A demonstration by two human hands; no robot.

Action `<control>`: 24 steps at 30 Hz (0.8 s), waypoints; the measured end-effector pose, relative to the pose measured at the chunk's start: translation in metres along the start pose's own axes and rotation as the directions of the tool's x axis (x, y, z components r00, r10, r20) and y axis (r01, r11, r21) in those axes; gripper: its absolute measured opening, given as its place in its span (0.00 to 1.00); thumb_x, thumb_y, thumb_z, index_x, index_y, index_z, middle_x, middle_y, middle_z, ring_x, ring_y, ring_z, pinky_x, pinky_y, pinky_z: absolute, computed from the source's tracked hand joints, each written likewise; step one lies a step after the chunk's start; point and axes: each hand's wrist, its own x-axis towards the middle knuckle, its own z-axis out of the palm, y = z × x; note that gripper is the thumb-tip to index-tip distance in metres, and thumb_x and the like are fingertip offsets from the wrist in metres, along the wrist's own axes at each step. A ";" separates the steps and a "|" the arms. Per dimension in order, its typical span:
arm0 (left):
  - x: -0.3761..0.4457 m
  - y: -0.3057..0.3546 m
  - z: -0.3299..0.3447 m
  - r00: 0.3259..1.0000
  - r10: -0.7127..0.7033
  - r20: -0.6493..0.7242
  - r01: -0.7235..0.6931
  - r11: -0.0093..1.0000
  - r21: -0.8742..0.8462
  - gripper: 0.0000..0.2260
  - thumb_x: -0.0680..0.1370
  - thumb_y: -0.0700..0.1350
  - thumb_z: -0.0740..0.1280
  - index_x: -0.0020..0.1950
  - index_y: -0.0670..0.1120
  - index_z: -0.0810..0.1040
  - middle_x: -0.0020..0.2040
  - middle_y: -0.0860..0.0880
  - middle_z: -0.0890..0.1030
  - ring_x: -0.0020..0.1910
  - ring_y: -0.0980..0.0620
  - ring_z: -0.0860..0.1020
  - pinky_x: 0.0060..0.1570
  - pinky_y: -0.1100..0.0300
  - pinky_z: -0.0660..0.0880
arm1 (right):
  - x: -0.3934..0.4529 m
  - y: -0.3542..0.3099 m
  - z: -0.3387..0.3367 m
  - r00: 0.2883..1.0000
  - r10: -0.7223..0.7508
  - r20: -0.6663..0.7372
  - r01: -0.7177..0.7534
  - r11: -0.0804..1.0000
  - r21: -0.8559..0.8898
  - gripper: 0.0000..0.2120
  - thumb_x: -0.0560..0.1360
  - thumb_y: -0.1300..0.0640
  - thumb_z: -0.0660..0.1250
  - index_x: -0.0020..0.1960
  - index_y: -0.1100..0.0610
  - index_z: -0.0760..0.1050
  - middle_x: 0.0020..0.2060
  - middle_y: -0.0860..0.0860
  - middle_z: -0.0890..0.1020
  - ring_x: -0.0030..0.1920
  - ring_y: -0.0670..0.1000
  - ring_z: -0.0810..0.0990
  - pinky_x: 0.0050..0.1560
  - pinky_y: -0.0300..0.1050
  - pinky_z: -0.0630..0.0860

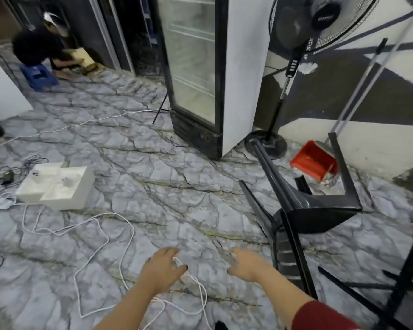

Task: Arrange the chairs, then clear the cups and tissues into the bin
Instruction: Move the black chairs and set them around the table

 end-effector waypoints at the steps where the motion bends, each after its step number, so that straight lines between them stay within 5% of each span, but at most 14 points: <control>1: 0.011 0.003 -0.008 1.000 0.013 0.011 -0.013 1.000 0.008 0.29 0.76 0.62 0.58 0.73 0.51 0.60 0.75 0.51 0.61 0.73 0.50 0.60 0.70 0.54 0.59 | 0.009 0.000 -0.008 1.000 0.016 -0.010 -0.015 1.000 0.013 0.30 0.75 0.47 0.63 0.71 0.58 0.59 0.70 0.58 0.65 0.68 0.58 0.66 0.63 0.47 0.66; 8: 0.093 0.026 -0.051 0.987 0.103 0.127 -0.110 0.993 0.049 0.28 0.76 0.61 0.59 0.74 0.52 0.58 0.75 0.51 0.59 0.73 0.50 0.58 0.71 0.52 0.58 | 0.049 0.006 -0.054 0.994 0.098 -0.057 -0.091 0.988 0.123 0.30 0.75 0.48 0.63 0.72 0.58 0.59 0.71 0.57 0.65 0.69 0.57 0.65 0.65 0.47 0.65; 15: 0.208 0.065 -0.107 0.917 0.314 0.246 -0.359 0.919 0.165 0.28 0.77 0.60 0.59 0.74 0.51 0.59 0.74 0.52 0.61 0.72 0.51 0.61 0.69 0.56 0.60 | 0.098 0.014 -0.096 0.947 0.302 -0.109 -0.249 0.904 0.348 0.28 0.74 0.48 0.64 0.71 0.52 0.61 0.69 0.54 0.67 0.68 0.56 0.66 0.64 0.48 0.67; 24: 0.324 0.114 -0.160 0.728 0.485 0.486 -0.647 0.720 0.251 0.29 0.76 0.61 0.60 0.73 0.51 0.60 0.74 0.51 0.62 0.71 0.52 0.63 0.68 0.60 0.62 | 0.116 0.007 -0.111 0.799 0.597 -0.065 -0.337 0.535 0.774 0.34 0.74 0.46 0.64 0.75 0.53 0.54 0.74 0.51 0.60 0.72 0.54 0.61 0.69 0.46 0.63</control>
